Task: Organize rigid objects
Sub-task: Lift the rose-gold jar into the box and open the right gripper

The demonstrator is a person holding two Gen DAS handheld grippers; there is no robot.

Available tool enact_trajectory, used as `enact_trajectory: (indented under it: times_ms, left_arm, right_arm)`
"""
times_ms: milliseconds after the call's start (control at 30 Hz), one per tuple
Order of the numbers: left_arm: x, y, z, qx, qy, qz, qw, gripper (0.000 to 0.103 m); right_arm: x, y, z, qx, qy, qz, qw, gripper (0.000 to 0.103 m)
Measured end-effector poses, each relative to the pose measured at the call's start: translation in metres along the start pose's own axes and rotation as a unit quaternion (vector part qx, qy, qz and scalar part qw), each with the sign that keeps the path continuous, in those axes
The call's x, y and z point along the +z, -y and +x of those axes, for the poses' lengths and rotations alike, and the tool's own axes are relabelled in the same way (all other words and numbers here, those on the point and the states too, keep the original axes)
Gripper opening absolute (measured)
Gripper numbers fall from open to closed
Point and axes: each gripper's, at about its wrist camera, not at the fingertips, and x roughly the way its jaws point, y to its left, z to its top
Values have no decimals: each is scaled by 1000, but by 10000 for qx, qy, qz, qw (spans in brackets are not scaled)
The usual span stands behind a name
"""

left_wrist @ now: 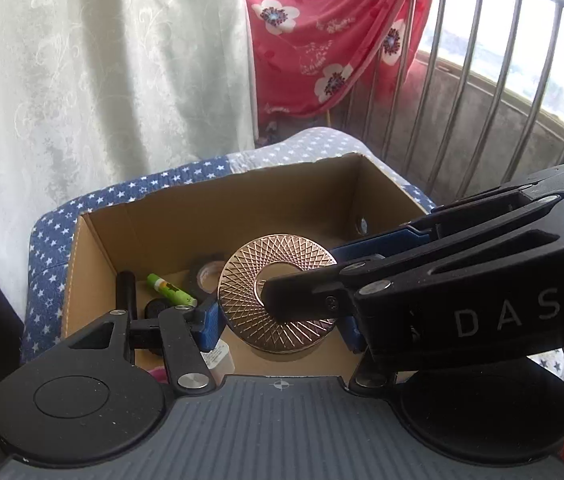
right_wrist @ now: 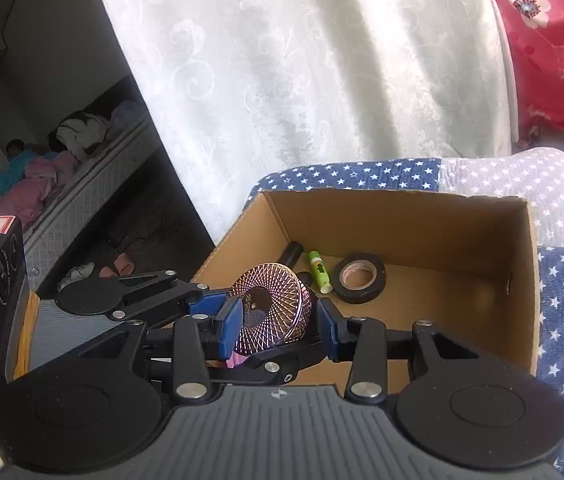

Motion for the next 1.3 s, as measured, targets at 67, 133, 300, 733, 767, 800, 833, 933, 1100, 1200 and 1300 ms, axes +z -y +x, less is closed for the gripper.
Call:
enact_trajectory:
  times_ms: [67,133,300,733,767,800,833,933,1100,1200,1300]
  left_arm:
    - [1,-1,14,-2,-266,-56,9996,55]
    - [5,-6,29,-50,-534,-229,9983,55]
    - [14,-16,58,-39,-1051,-576,9928,55]
    - [16,-20,68,-6,-1247,-692,9898,62]
    - [15,-20,65,-23,-1229,-696,9900,62]
    - [14,-19,59,-14,-1180,-676,9907,62]
    - [13,-17,52,2,-1097,-626,9920,62]
    - [6,-14,23,-98,-868,-458,9951,62]
    - [-16,-16,-40,-193,-428,-177,9987,64]
    - [-36,-25,-79,-237,-105,-171,9995,66]
    - [-61,-36,-111,-139,245,-332,9991,67]
  right_arm:
    - [10,15,17,-5,-272,104,9996,44]
    - [17,29,34,-12,-538,171,9984,44]
    - [25,57,66,-15,-1016,373,9941,44]
    - [31,82,104,-177,-1370,430,9895,43]
    - [31,81,100,-193,-1308,417,9904,43]
    - [32,79,96,-202,-1239,396,9913,43]
    - [33,77,90,-205,-1151,377,9924,43]
    - [33,69,58,-158,-728,345,9966,43]
    - [12,47,-18,91,113,282,9995,43]
    - [-7,31,-63,186,545,177,9982,43]
    - [-30,11,-101,252,927,40,9954,43]
